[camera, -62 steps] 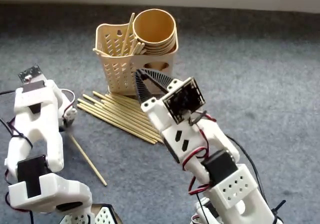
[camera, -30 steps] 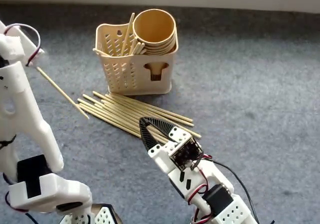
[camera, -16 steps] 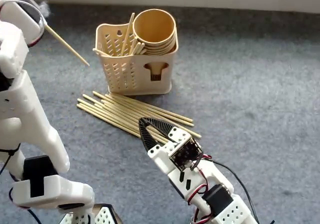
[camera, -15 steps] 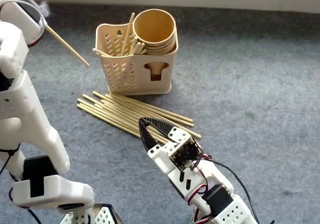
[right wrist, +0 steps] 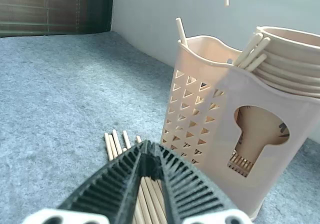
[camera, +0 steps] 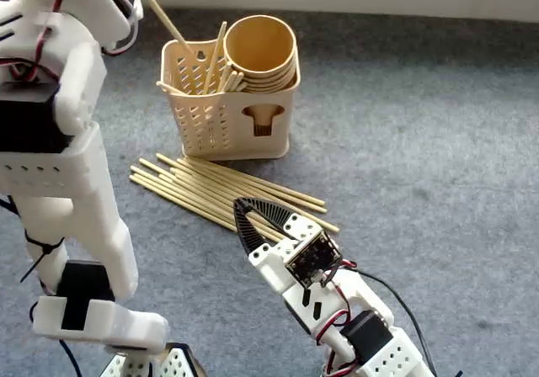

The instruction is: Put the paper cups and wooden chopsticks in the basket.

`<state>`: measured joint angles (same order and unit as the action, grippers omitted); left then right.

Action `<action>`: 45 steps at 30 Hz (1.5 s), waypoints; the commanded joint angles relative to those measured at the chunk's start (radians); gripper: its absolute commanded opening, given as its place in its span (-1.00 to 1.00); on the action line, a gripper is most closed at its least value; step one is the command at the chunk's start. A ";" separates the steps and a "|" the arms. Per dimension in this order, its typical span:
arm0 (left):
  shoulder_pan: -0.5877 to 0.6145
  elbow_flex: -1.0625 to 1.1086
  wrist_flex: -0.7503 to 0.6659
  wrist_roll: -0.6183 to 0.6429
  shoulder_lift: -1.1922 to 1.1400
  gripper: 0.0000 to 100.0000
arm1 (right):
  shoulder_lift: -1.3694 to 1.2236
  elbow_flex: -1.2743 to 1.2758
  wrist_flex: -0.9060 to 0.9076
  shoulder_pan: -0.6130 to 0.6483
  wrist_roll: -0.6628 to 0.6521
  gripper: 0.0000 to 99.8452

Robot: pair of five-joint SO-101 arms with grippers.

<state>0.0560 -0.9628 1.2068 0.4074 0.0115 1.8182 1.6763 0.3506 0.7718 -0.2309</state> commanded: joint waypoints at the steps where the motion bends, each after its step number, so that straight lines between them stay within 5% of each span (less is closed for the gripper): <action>1: -0.064 0.021 -0.068 -0.063 -0.008 -0.99 | 0.012 0.093 0.001 0.010 -0.009 -0.99; 28: -0.079 0.513 -0.087 -0.219 -0.064 -0.98 | 0.012 0.093 0.001 0.008 -0.009 -0.99; 36: -0.071 0.495 0.008 -0.245 -0.051 -0.64 | 0.012 0.093 0.002 0.005 -0.009 -0.99; 45: -0.070 0.398 0.146 -0.255 0.002 -0.61 | 0.012 0.093 0.002 0.005 -0.009 -0.99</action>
<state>-0.0023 -0.4979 1.3218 0.1649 -0.0514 1.8182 1.6763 0.3506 0.7718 -0.2309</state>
